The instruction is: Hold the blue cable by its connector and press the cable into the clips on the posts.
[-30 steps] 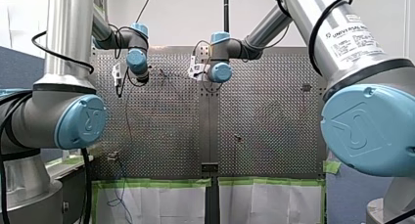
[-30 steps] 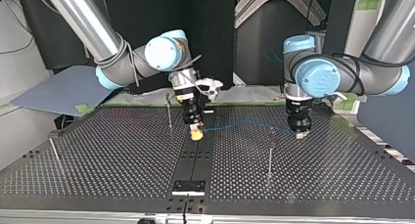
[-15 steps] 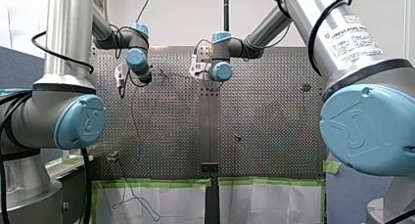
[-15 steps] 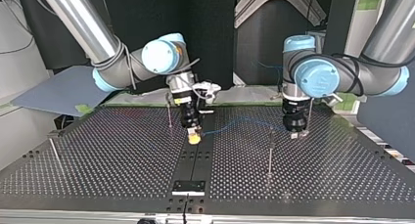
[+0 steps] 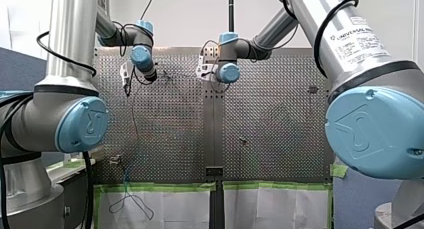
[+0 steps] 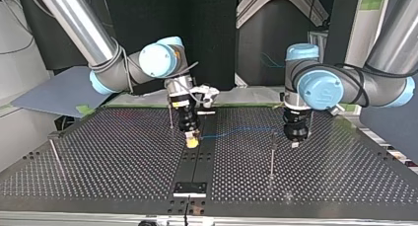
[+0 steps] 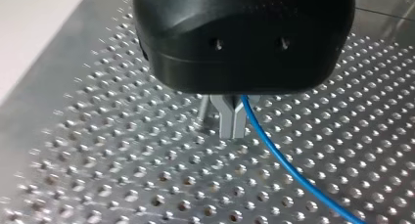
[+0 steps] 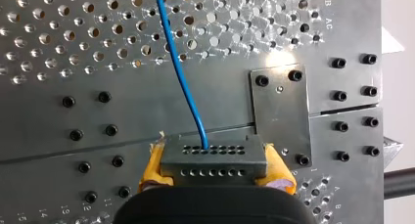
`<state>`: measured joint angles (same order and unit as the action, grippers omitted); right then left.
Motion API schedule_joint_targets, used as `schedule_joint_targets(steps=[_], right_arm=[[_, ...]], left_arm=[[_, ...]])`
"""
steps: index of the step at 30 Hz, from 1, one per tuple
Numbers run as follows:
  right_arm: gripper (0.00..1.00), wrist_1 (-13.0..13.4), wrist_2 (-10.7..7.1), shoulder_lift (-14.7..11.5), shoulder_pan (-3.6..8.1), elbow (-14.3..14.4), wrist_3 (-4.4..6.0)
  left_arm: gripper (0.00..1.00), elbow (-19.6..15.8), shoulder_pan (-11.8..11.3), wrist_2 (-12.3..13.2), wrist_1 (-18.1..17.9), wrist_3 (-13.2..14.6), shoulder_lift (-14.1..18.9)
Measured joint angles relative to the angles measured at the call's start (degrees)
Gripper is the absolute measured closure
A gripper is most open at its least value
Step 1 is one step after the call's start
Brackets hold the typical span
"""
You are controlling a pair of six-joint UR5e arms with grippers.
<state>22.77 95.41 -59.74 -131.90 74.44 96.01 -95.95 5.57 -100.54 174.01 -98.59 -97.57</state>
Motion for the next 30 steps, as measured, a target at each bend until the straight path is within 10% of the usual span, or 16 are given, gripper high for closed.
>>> schedule_joint_targets(steps=[30], right_arm=[[1.0,1.16,-0.85,0.88,3.03,-1.28,0.23]], left_arm=[[1.0,6.33,-2.22,1.93,3.01,1.21,-5.84]])
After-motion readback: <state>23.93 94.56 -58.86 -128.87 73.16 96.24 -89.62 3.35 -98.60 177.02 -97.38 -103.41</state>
